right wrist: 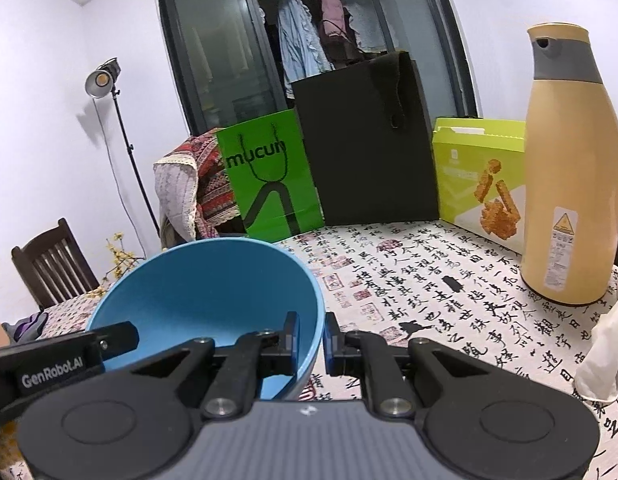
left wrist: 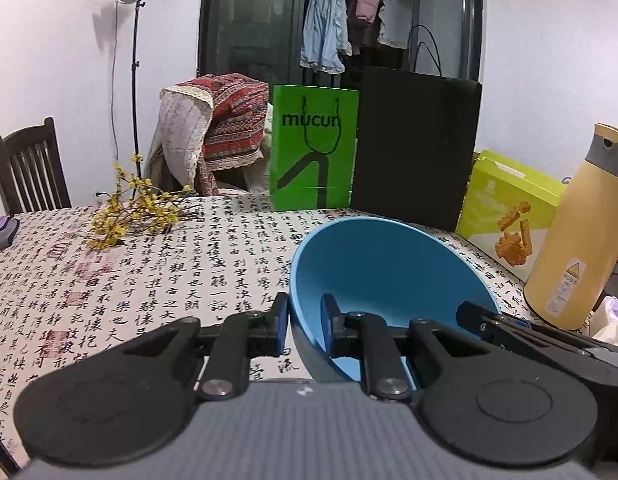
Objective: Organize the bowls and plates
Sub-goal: 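Carry the held blue bowl toward the stacked blue bowls with both grippers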
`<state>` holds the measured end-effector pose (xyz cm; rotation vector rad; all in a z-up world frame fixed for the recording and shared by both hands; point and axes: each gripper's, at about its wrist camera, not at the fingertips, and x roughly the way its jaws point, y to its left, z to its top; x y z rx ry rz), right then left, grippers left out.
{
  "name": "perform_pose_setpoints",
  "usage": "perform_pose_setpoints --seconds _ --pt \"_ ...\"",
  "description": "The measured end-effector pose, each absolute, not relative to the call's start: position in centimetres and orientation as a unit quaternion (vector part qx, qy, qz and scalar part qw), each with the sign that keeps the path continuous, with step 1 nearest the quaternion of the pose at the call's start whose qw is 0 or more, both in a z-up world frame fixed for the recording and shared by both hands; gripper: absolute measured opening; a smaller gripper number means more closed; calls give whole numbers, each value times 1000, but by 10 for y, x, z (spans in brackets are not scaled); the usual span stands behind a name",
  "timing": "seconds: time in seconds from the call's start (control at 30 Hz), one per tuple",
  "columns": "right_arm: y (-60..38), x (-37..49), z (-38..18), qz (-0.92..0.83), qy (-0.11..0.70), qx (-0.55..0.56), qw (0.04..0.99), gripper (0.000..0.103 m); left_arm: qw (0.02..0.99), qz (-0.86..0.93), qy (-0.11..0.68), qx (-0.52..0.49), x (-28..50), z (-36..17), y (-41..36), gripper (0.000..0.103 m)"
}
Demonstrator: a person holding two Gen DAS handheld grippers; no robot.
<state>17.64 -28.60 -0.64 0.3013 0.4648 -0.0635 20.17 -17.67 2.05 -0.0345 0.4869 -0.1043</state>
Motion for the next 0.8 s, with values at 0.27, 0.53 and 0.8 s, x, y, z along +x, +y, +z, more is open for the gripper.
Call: perform_pose_setpoints --seconds 0.27,0.53,0.8 --pt "-268 177 -5 -11 231 144 962 12 970 -34 239 -24 195 21 -157 17" --pt "-248 178 -2 12 231 141 963 12 971 -9 237 -32 187 22 -135 17" --pt "-222 179 2 42 233 134 962 12 972 19 232 -39 177 26 -111 17"
